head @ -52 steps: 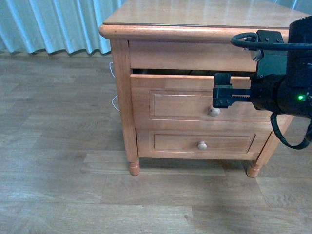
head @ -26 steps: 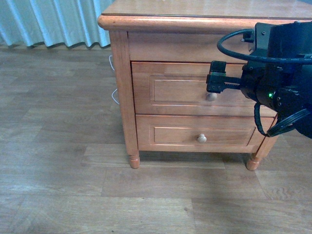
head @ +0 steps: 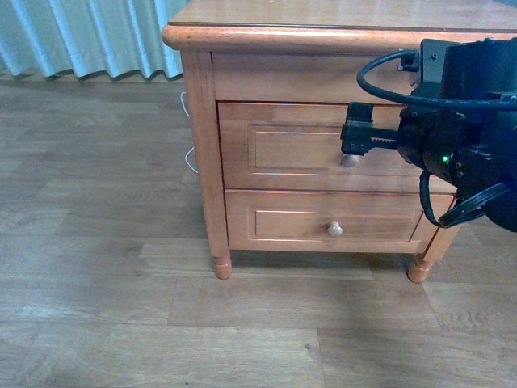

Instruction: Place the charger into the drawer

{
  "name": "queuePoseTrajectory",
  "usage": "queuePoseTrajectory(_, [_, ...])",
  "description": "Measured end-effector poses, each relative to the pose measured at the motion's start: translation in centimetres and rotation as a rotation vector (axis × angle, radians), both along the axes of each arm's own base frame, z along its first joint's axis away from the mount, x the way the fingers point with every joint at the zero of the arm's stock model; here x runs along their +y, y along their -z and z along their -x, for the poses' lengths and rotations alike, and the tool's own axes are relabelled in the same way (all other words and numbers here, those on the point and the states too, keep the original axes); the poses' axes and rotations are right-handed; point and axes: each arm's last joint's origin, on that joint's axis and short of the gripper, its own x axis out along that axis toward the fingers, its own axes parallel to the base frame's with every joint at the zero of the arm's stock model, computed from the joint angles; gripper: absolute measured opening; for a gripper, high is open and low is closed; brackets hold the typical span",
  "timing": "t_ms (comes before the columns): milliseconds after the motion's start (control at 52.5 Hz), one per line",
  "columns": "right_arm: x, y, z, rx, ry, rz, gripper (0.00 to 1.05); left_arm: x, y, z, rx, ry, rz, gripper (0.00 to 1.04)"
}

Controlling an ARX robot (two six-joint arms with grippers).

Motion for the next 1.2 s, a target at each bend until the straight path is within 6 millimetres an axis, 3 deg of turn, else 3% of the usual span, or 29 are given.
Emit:
queuePoseTrajectory(324, [-3.8,-5.6,6.9,0.087,-0.084,-0.019,0.97,0.0,0.0,0.0,0.0,0.0,0.0,0.99])
queuePoseTrajectory(629, [-7.0,-11.1,16.7,0.084,-0.081,-0.076,0.97,0.0,0.0,0.0,0.0,0.0,0.0,0.99])
queuePoseTrajectory(839, [-6.7,-11.8,23.6,-0.037,-0.046,-0.066,0.97,0.0,0.0,0.0,0.0,0.0,0.0,0.99])
queuePoseTrajectory(1049, [-6.7,-11.9,24.3,-0.078,-0.019,-0.062,0.95,0.0,0.0,0.0,0.0,0.0,0.0,0.99])
queuePoseTrajectory(1201, [-7.3,-10.9,25.4,-0.284,0.1,0.057,0.69,0.0,0.0,0.0,0.0,0.0,0.0,0.99])
